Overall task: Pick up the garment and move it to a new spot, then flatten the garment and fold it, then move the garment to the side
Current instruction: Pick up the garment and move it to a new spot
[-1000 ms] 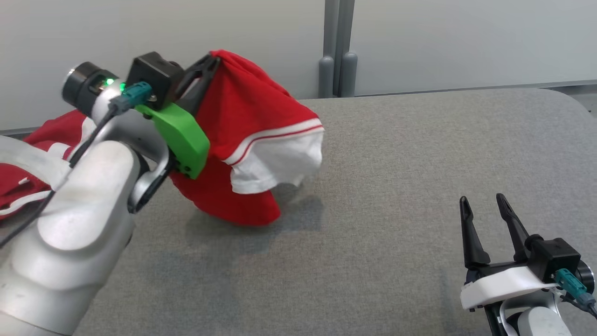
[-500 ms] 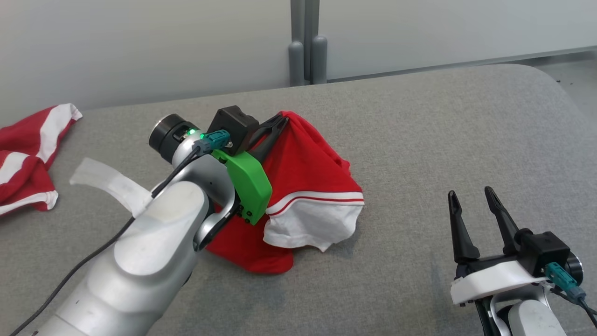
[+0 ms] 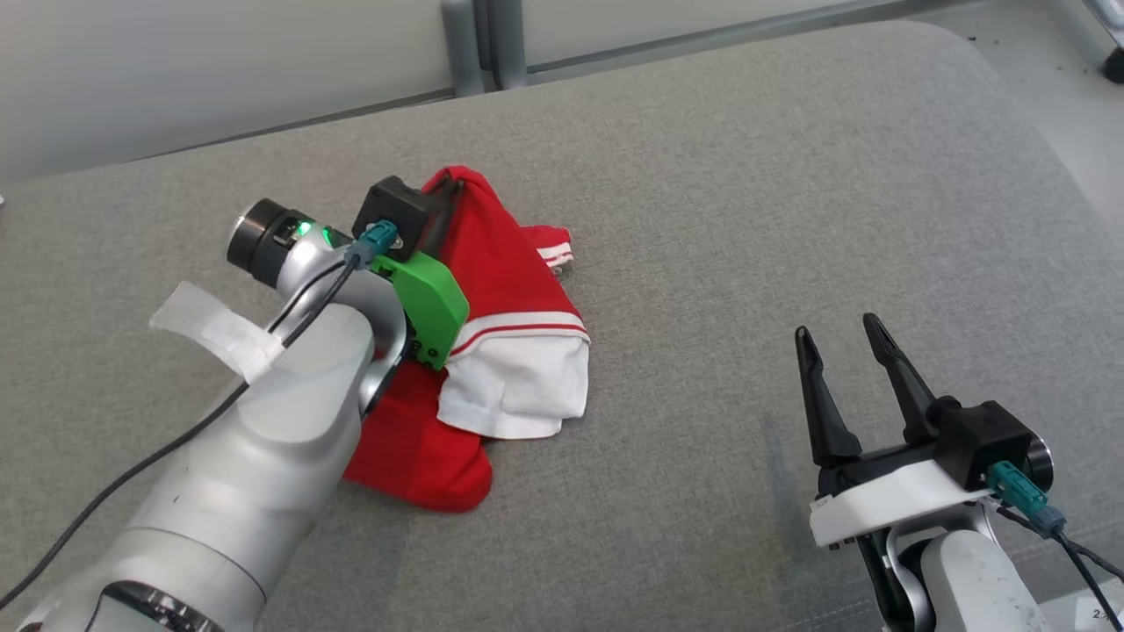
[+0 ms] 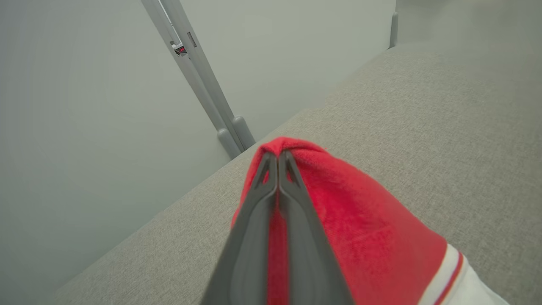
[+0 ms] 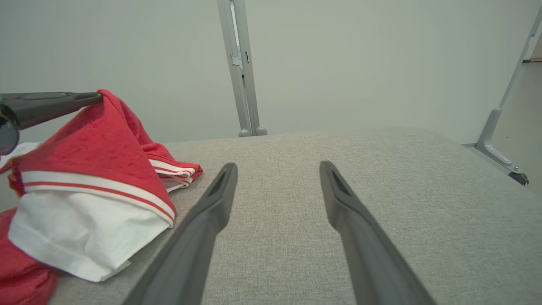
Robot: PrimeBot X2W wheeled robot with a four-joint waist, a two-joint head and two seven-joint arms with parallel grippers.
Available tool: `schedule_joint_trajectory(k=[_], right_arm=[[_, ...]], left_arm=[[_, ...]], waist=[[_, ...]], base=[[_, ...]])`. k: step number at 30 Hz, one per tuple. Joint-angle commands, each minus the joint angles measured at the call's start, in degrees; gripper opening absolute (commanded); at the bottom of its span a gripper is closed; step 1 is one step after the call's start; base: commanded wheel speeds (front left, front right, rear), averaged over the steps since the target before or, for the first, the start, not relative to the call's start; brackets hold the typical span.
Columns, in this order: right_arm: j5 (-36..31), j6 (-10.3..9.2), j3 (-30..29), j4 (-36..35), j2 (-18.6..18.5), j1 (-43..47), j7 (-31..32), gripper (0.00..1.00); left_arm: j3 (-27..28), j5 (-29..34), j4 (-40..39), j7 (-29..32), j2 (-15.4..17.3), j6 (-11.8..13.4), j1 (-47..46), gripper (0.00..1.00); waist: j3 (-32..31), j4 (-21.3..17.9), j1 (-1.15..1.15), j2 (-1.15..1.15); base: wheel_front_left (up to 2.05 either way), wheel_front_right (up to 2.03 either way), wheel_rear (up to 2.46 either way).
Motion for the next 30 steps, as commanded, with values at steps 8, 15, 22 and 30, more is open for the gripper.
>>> schedule_joint_trajectory(k=[8,15,22,30], right_arm=[[0.7,0.0,1.7,0.7,-0.2,-1.4,-0.2,1.0],[0.4,0.0,1.7,1.3,-0.2,-1.0,-0.2,1.0],[0.5,0.0,0.7,2.1,-0.2,1.1,-0.2,1.0],[0.6,0.0,-1.2,2.9,-0.2,4.5,-0.2,1.0]], left_arm=[[2.3,-1.0,10.4,-2.9,-1.0,2.1,-4.9,1.0],[3.7,-2.2,12.6,-3.9,-2.8,1.5,-4.5,1.0],[5.7,-3.1,8.6,-3.8,-3.8,0.3,0.3,1.0],[7.9,-2.9,2.9,-3.9,-3.2,-0.3,9.7,1.0]], waist=[[3.2,-3.1,0.0,0.27],[1.0,0.0,0.0,0.27],[-3.5,4.4,0.0,0.27],[-9.4,9.3,0.0,0.27]], base=[[0.0,0.0,0.0],[0.0,0.0,0.0],[0.0,0.0,0.0],[0.0,0.0,0.0]])
